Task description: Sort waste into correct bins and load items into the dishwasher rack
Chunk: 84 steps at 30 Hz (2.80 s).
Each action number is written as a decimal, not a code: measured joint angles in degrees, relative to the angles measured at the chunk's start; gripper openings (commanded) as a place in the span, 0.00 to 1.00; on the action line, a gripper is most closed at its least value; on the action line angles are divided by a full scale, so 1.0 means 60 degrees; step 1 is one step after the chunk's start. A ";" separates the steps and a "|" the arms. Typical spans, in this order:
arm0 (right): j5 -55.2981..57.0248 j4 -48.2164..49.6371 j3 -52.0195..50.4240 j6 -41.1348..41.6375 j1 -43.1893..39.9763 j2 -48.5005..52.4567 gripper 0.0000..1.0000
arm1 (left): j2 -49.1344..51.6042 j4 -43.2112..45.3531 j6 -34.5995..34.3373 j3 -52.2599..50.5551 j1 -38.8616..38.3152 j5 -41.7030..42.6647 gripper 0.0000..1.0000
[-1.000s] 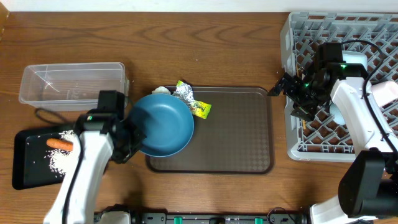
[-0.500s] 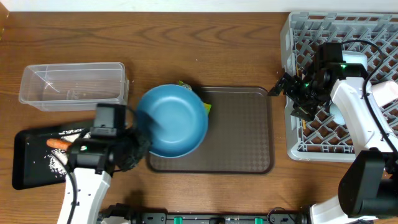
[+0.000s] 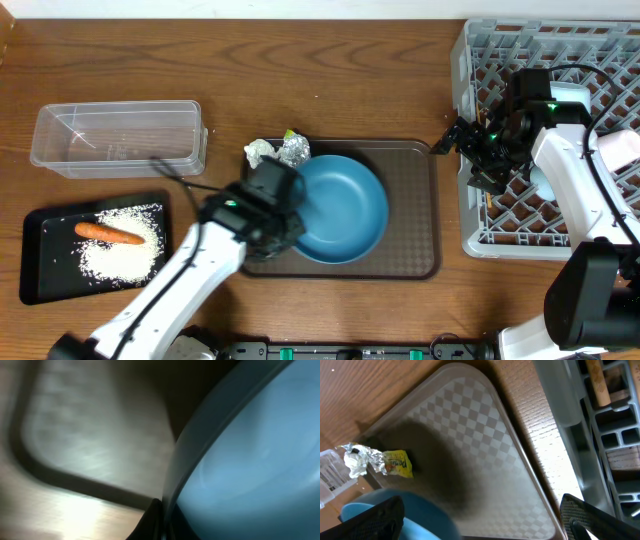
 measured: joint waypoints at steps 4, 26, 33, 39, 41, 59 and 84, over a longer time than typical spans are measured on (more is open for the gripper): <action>0.0000 0.0004 0.0000 -0.0004 0.0000 0.0000 0.99 | 0.0514 0.0976 -0.0492 0.0000 -0.0801 0.0000 0.06; 0.0000 0.0000 0.0000 -0.0004 0.0000 0.0000 0.99 | 0.1825 0.2262 -0.0379 0.0135 -0.1297 0.0044 0.22; 0.0000 0.0000 0.0000 -0.0004 0.0000 0.0000 0.99 | -0.0266 0.0736 0.0670 0.0685 -0.1158 -0.0193 0.61; 0.0004 0.0004 0.0000 -0.0029 0.0000 0.0000 0.99 | -0.2335 -0.1749 0.0878 0.0739 -0.0117 -0.1501 0.77; 0.0000 -0.0004 0.0000 -0.0033 0.0000 0.0000 0.99 | -0.2754 -0.2255 0.0907 0.0739 0.0222 -0.1851 0.83; 0.0000 0.0000 0.0000 -0.0036 0.0000 0.0000 0.99 | -0.2350 -0.3140 0.0812 0.0739 0.0739 -0.2280 0.98; 0.0000 0.0000 0.0000 -0.0036 0.0000 0.0000 0.99 | -0.1745 -0.3173 0.0809 0.0739 0.0739 -0.2259 0.98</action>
